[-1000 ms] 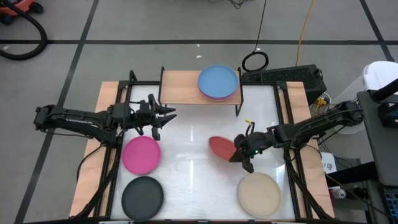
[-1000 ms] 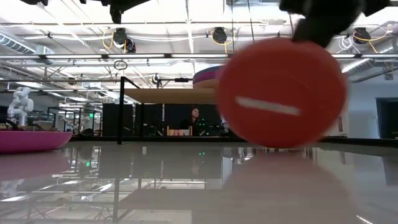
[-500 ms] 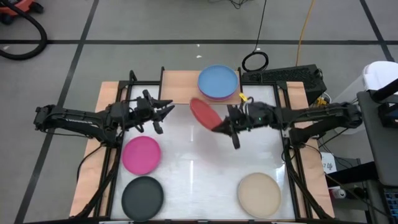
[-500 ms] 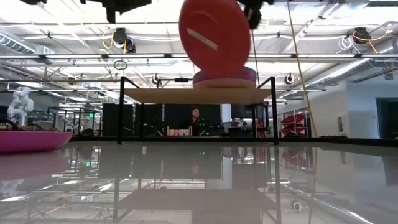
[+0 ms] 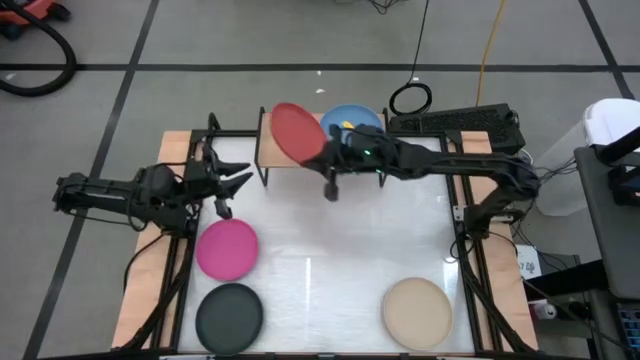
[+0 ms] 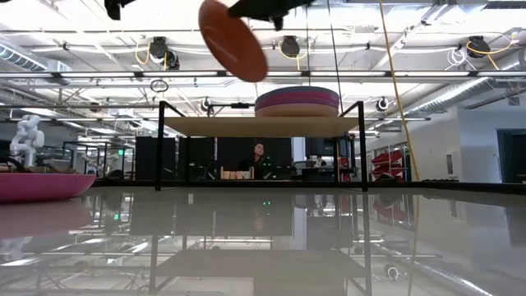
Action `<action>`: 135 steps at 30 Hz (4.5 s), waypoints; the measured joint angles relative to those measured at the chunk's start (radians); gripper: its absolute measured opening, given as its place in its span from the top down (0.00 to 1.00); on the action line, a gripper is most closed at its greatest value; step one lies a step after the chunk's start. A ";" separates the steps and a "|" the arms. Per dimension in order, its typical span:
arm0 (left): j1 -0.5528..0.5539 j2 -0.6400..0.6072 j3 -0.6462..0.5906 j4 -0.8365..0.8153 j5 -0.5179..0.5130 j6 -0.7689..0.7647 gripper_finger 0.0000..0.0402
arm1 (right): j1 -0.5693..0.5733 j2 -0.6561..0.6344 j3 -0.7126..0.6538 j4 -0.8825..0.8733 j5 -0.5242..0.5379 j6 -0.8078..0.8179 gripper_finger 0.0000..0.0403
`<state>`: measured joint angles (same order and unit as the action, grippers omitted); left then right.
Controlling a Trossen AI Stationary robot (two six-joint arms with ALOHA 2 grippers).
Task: Place and stack plates onto a shelf
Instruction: Put the orange plate on the shelf, then stack the pink plate on top of the orange plate
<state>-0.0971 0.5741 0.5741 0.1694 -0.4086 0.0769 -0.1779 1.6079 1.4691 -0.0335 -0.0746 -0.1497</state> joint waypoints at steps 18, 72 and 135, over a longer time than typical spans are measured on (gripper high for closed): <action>0.000 -0.005 -0.014 0.018 0.000 0.000 0.71 | -0.072 0.303 0.107 0.001 0.018 -0.241 1.00; -0.003 0.028 -0.014 -0.027 -0.042 -0.034 0.71 | 0.178 0.018 0.096 -0.138 0.242 -0.341 0.71; 0.104 1.094 0.323 -1.235 0.412 0.445 0.52 | 0.500 -0.664 -0.814 0.425 0.497 -0.282 0.72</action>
<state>0.0071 1.6676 0.8966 -1.0651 0.0038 0.5217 0.3224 0.9443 0.6548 0.3912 0.4229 -0.4322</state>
